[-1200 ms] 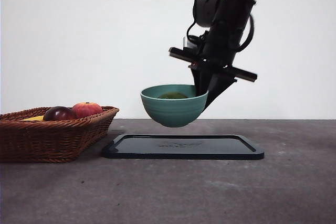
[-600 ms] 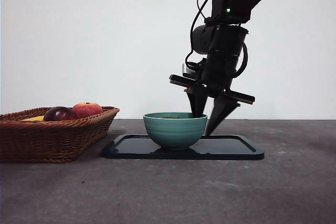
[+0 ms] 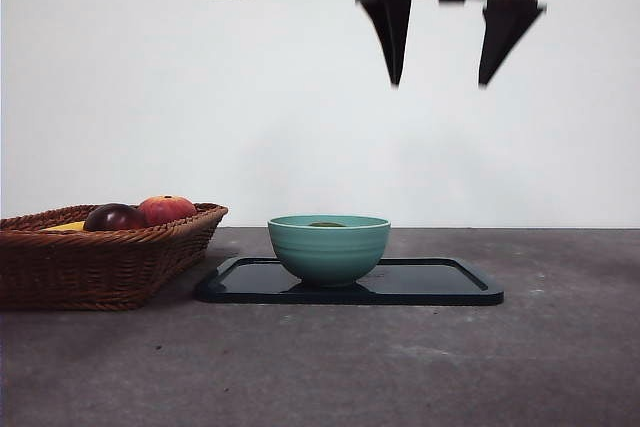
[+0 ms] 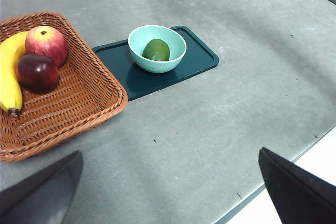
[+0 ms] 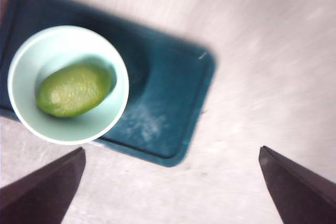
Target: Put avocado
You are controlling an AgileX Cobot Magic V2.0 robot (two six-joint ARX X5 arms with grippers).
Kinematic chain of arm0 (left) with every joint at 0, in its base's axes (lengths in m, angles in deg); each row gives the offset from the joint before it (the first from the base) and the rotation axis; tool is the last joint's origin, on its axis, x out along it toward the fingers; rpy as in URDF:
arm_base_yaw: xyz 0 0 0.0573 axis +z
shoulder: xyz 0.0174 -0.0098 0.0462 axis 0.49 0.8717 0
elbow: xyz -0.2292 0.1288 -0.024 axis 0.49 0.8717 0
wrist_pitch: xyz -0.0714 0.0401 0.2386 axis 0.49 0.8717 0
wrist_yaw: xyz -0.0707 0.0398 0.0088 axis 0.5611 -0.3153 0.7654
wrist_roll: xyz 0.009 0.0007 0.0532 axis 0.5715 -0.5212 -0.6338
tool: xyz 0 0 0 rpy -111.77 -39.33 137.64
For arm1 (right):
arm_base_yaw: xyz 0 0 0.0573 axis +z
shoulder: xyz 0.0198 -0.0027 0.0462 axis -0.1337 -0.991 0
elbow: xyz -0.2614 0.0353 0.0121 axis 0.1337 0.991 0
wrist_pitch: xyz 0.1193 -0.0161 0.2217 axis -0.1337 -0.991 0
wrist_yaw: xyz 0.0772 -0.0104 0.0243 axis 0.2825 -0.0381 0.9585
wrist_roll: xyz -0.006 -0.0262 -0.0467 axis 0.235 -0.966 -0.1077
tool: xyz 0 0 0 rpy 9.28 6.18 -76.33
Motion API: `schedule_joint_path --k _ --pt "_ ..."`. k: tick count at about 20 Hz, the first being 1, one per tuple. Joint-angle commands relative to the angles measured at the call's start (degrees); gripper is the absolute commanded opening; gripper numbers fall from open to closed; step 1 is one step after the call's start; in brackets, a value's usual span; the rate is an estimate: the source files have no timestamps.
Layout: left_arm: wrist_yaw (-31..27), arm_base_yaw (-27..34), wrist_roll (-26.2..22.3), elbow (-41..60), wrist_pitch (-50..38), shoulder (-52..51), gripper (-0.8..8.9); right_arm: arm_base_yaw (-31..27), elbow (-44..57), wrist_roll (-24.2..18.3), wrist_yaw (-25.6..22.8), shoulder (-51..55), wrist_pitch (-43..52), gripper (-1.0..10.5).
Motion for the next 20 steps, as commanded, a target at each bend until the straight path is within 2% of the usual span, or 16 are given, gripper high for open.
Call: schedule_joint_path --k 1,4,7,10,17,20 --pt "0.0 -0.6 0.1 -0.6 -0.7 0.0 5.3 2.1 -0.2 -0.5 -2.4 3.3 -4.1 5.9" --pt "0.0 -0.6 0.1 -0.6 -0.7 0.0 5.3 3.9 6.4 -0.5 -2.4 10.9 -4.1 5.9" --pt "0.0 -0.6 0.1 -0.6 -0.7 0.0 5.3 5.0 17.3 -0.5 -4.0 20.7 -3.9 5.9" --pt "0.0 -0.6 0.1 -0.6 -0.7 0.0 5.3 5.8 30.3 -0.4 -3.7 32.9 0.4 5.9" --pt "0.0 -0.6 0.1 -0.6 -0.8 0.0 5.3 5.9 58.8 -0.2 1.4 63.3 14.9 5.9" --pt "0.0 -0.6 0.1 -0.6 -0.8 0.0 5.3 5.9 66.3 0.3 4.7 74.6 18.3 5.9"
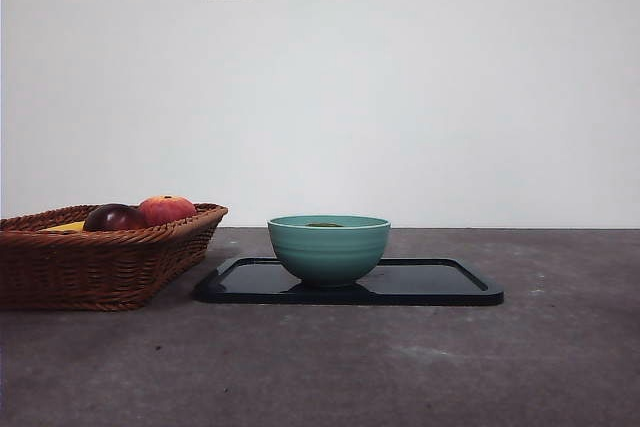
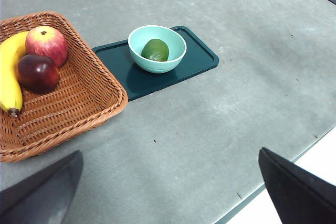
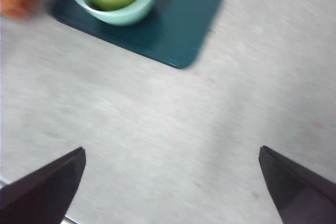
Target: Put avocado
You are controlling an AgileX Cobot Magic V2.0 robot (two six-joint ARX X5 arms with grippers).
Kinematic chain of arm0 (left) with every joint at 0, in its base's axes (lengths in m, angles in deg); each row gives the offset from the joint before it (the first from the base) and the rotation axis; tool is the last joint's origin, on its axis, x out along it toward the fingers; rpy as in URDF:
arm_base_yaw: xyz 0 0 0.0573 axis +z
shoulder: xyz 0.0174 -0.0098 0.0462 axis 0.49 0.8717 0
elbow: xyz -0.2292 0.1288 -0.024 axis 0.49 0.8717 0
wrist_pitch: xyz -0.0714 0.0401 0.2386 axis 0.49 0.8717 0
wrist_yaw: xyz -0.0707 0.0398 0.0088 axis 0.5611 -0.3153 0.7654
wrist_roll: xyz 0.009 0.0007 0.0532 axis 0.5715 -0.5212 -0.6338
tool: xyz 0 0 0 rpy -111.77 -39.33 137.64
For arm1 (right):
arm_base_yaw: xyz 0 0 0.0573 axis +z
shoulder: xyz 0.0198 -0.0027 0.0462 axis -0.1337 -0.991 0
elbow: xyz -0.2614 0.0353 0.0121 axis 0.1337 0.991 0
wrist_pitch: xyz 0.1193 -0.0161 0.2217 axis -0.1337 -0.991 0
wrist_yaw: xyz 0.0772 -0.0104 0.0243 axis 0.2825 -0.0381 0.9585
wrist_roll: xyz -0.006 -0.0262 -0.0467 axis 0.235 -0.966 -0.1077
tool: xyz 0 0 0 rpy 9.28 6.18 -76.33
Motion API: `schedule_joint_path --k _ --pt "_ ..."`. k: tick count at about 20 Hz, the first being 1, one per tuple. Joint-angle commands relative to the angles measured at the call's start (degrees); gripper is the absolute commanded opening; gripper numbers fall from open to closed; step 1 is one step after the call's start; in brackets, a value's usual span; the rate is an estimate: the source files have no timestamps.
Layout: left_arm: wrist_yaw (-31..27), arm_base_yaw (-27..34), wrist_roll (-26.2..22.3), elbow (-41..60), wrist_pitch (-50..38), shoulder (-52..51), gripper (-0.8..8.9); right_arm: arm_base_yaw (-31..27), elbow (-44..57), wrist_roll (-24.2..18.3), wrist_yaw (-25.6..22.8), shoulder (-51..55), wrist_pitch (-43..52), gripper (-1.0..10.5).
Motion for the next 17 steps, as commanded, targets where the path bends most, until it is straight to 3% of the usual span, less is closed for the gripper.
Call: schedule_joint_path --k 1,6,13,14,15,16,17 --pt "0.0 -0.6 0.1 -0.6 -0.7 0.0 5.3 0.4 3.1 0.9 1.6 7.0 1.3 5.9" --pt "0.0 -0.6 0.1 -0.6 -0.7 0.0 5.3 0.4 5.5 1.0 3.2 17.2 -0.4 5.8" --pt "0.0 -0.6 0.1 -0.6 -0.7 0.0 4.97 0.4 5.5 1.2 5.1 18.8 -2.4 5.8" --pt "0.0 -0.6 0.1 -0.6 -0.7 0.0 4.02 0.4 5.5 1.2 5.2 18.8 -2.4 4.9" --pt "0.0 -0.6 0.1 -0.6 -0.7 0.0 2.85 0.4 5.5 1.2 5.3 18.8 -2.4 3.2" --pt "0.0 -0.6 0.1 -0.6 -0.6 0.0 0.81 0.4 5.5 1.2 5.4 18.8 -2.4 0.2" --pt "0.0 -0.6 0.1 -0.6 -0.7 0.0 0.17 0.4 5.5 1.2 5.4 18.8 -2.4 0.3"
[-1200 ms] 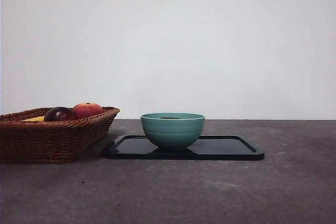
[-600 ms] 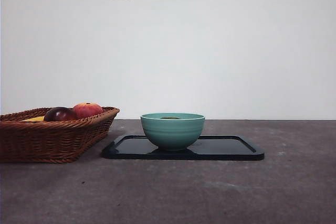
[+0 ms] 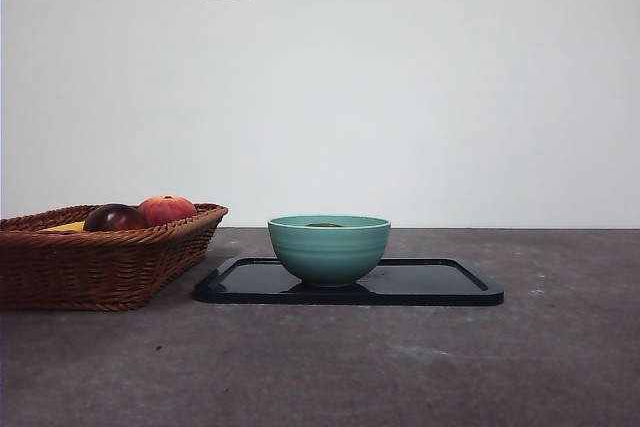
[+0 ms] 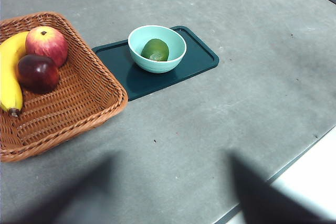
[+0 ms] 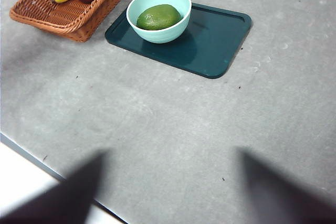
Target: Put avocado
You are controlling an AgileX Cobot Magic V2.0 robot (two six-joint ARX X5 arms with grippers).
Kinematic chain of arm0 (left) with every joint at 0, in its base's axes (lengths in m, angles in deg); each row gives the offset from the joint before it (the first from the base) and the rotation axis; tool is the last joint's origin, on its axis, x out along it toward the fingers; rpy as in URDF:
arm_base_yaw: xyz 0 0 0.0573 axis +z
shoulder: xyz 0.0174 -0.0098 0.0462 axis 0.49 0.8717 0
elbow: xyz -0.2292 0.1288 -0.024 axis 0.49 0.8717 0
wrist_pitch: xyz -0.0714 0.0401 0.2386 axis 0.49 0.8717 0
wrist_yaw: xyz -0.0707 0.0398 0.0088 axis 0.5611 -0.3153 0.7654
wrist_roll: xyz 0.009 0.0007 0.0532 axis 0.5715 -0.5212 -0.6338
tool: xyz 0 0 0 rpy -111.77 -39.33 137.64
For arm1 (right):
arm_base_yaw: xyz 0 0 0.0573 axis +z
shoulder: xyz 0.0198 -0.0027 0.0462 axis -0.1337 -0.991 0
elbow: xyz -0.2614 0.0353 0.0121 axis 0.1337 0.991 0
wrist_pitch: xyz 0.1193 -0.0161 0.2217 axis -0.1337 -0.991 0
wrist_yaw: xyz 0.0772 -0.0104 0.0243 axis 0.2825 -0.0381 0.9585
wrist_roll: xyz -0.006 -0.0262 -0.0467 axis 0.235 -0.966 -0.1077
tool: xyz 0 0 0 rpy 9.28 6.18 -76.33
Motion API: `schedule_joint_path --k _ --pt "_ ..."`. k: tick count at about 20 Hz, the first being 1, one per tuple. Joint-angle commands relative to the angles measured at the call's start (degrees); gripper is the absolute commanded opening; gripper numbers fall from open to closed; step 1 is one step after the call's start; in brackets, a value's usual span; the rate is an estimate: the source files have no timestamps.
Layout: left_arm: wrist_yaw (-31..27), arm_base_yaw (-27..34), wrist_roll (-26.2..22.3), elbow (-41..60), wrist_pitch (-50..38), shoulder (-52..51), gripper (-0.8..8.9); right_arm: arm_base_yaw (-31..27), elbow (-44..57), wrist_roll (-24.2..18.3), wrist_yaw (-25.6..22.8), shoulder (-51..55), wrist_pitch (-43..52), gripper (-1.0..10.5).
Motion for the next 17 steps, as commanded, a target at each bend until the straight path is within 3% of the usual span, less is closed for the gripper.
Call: schedule_joint_path --k 1,13,17 --pt "0.0 -0.6 0.1 -0.6 -0.7 0.0 0.16 0.4 -0.3 0.5 0.1 -0.1 0.3 0.2" --pt "0.0 -0.6 0.1 -0.6 -0.6 0.0 0.18 0.4 -0.3 0.5 -0.4 -0.1 0.3 0.2" --pt "0.0 7.7 0.1 -0.5 -0.7 0.4 0.18 0.4 -0.3 0.5 -0.4 -0.1 0.3 0.2"
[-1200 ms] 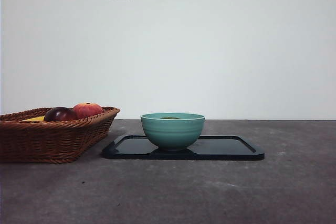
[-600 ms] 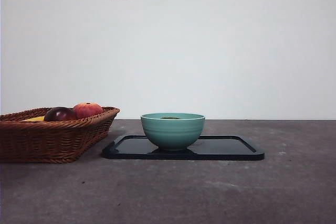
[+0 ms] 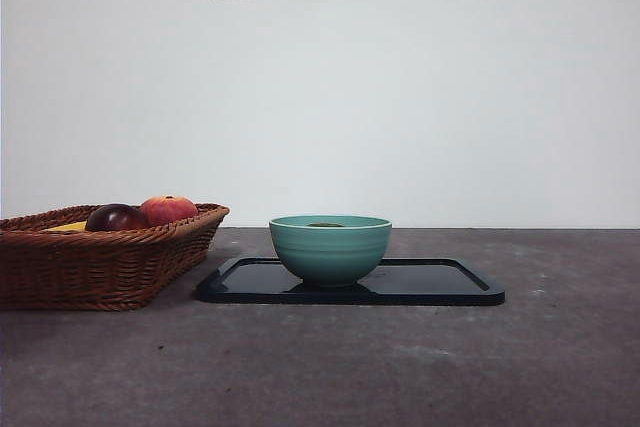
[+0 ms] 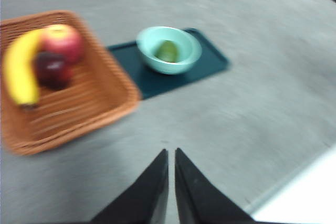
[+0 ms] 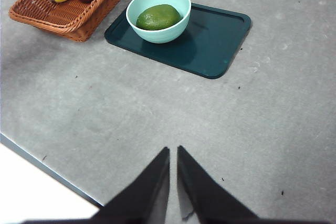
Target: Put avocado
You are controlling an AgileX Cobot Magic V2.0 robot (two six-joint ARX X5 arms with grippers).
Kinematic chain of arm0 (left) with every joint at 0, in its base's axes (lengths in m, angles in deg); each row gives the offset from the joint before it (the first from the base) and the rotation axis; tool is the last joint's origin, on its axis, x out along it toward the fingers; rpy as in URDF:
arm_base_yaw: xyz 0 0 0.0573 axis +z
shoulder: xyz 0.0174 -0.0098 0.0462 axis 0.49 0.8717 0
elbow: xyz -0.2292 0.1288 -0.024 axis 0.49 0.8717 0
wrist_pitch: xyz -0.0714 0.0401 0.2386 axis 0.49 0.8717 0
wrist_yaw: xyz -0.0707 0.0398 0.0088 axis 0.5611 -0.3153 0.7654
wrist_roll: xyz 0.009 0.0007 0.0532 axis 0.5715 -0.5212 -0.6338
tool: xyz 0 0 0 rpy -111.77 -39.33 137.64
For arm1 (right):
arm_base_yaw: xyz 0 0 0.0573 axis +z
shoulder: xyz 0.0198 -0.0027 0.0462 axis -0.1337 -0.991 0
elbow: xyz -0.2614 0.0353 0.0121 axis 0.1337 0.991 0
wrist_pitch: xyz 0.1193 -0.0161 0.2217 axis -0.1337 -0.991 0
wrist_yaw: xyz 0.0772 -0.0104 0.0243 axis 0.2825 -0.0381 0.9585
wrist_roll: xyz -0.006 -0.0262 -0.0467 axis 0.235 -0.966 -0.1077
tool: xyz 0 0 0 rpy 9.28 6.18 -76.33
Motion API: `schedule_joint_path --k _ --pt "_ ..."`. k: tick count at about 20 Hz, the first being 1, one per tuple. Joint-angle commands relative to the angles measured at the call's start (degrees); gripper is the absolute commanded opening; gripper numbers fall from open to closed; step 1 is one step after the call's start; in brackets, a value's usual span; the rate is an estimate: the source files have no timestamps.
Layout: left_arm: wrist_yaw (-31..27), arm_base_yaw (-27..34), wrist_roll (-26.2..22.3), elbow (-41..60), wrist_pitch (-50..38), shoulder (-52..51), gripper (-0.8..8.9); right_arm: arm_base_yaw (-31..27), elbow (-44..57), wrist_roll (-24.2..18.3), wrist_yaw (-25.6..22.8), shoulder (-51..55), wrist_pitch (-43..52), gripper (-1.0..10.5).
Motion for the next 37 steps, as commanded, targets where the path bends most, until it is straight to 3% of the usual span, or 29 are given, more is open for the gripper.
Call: schedule_joint_path --k 1,3,6,10,12,16,20,28,37 --pt "0.0 7.6 -0.1 -0.4 -0.7 0.5 0.18 0.4 -0.3 0.5 -0.1 -0.1 0.3 0.2" --pt "0.0 16.8 -0.5 0.4 -0.8 0.5 0.18 0.4 -0.3 0.5 -0.1 -0.1 0.3 0.2" --pt "0.2 32.1 -7.3 2.8 -4.2 -0.1 0.18 0.4 -0.3 0.5 -0.1 -0.1 0.3 0.2" --pt "13.2 45.1 -18.8 14.0 -26.6 -3.4 0.19 0.4 -0.3 0.5 -0.1 -0.1 0.3 0.2" --pt "15.9 47.8 -19.8 21.9 -38.0 -5.8 0.19 0.4 -0.3 0.5 0.0 -0.1 0.3 0.2" --pt "18.5 50.1 -18.8 37.2 -50.1 -12.3 0.19 0.4 -0.3 0.5 0.0 -0.1 0.3 0.2" --pt "19.3 51.9 -13.0 46.0 -51.7 -17.0 0.19 0.4 -0.3 0.5 -0.1 -0.1 0.3 0.2" --pt "19.3 52.7 -12.1 51.1 -52.2 -18.4 0.19 0.4 -0.3 0.5 -0.1 -0.1 0.3 0.2" --pt "19.3 52.7 -15.6 51.5 -50.2 -18.4 0.19 0.4 -0.3 0.5 -0.1 -0.1 0.3 0.2"
